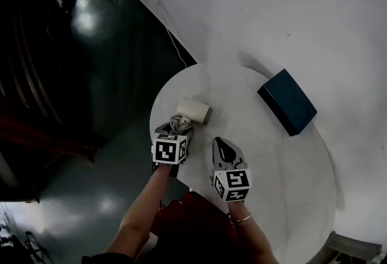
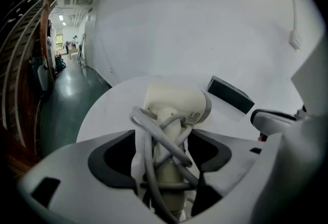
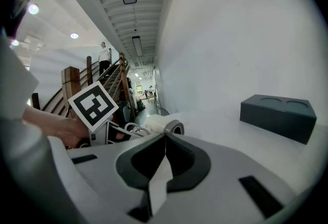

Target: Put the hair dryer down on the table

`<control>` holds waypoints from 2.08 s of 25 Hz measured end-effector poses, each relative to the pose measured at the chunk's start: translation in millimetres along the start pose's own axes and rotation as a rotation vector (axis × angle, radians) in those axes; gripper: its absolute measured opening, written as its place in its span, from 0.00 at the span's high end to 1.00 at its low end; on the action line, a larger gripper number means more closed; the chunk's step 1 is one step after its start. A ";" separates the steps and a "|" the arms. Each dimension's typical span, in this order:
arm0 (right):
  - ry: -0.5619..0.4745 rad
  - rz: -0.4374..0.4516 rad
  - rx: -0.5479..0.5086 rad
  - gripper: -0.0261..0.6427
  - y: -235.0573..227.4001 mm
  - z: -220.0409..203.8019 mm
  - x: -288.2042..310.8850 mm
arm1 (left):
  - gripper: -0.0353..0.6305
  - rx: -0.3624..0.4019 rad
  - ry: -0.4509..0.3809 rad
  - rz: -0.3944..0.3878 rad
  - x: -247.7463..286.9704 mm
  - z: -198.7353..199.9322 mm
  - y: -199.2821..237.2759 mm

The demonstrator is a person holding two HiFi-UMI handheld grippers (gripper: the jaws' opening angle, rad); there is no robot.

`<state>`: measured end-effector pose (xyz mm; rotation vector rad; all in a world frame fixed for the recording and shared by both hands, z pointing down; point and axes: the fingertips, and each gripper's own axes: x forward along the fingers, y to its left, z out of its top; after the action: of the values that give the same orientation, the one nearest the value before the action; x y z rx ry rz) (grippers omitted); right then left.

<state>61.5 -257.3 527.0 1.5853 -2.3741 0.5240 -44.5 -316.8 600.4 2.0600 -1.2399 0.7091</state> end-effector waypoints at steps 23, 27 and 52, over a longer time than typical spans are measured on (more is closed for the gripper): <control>-0.044 -0.005 -0.006 0.94 35.3 2.7 -29.0 | 0.50 -0.025 -0.186 -0.025 -66.6 -8.7 -8.9; -0.055 -0.006 -0.009 0.94 45.3 1.8 -36.9 | 0.50 -0.046 -0.212 -0.028 -83.7 -15.3 -4.8; -0.117 -0.016 -0.039 0.94 123.7 -16.6 -112.6 | 0.80 -0.025 -0.335 -0.031 -205.8 -72.0 2.3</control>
<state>-9.7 -113.0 478.3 1.6599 -2.4375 0.3889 -140.9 -147.8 501.8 2.2350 -1.3840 0.3388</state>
